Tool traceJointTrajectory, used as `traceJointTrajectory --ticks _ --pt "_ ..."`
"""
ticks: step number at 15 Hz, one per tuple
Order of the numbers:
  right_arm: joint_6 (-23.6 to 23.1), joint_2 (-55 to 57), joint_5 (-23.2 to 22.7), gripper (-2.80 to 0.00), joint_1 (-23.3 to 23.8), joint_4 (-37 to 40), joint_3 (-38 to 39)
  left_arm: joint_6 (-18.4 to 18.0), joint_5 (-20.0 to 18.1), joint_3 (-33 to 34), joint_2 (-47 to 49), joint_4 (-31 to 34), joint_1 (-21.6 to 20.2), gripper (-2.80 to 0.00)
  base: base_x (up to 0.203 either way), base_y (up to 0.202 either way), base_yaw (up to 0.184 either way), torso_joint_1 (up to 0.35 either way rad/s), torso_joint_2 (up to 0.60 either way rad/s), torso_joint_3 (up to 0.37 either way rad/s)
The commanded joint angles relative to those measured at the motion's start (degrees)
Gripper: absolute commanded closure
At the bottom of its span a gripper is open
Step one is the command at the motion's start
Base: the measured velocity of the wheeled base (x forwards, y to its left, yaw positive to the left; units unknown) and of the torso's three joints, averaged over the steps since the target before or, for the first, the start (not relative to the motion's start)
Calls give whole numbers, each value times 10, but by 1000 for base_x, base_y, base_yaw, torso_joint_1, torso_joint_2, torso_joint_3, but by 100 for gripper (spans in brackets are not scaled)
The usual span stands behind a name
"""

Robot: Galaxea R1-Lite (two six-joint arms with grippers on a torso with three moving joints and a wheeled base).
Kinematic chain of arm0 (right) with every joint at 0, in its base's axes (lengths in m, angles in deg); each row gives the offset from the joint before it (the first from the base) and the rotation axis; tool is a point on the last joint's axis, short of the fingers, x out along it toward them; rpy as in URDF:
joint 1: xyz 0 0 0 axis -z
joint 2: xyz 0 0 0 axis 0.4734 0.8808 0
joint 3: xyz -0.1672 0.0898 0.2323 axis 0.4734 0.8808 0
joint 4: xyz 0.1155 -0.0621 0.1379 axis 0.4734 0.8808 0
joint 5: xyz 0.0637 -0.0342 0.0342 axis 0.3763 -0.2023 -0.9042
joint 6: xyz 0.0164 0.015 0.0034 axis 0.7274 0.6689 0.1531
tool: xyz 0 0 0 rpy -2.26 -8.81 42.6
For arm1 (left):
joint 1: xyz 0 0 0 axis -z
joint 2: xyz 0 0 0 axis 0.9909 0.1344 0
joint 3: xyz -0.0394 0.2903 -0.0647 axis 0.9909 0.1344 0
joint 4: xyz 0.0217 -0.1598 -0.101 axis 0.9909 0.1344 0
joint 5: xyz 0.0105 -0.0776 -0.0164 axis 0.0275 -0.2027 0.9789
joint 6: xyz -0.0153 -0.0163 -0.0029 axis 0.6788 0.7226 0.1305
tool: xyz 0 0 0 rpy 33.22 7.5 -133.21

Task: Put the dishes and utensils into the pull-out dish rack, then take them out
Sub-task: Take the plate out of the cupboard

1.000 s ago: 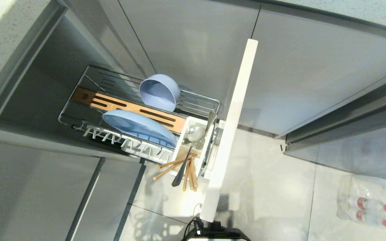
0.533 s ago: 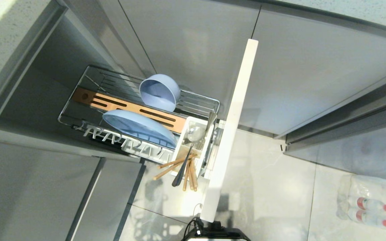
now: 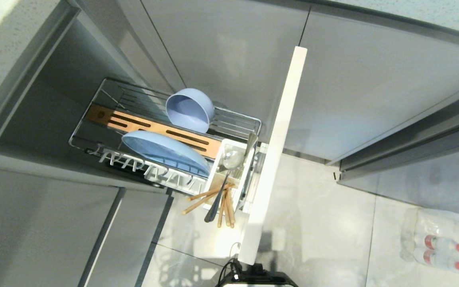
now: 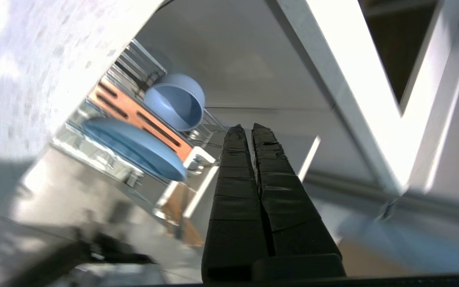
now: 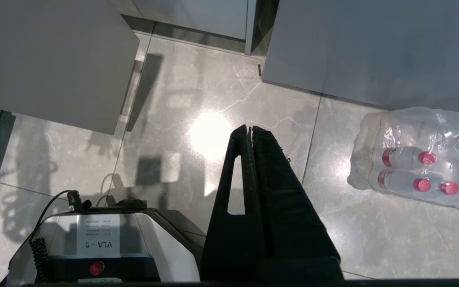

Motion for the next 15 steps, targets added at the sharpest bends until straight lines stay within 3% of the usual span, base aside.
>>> traceJointTrajectory --ticks 1,4,7,9,11,15 --pt "0 1 0 0 0 0 0 52 5 -3 -5 10 4 0 0 0 0 0 0 0" --pt "0 1 0 0 -1 0 0 105 6 -3 -8 58 33 0 0 0 0 0 0 0" --pt "0 1 0 0 0 0 0 133 20 1 -6 84 85 0 0 0 0 0 0 0" --pt "0 0 0 0 0 0 0 141 52 10 4 88 127 0 0 0 0 0 0 0" --pt "0 1 0 0 0 0 0 149 112 20 30 88 162 0 0 0 0 0 0 0" --pt "0 1 0 0 0 0 0 153 198 27 89 67 210 0 0 0 0 0 0 0"
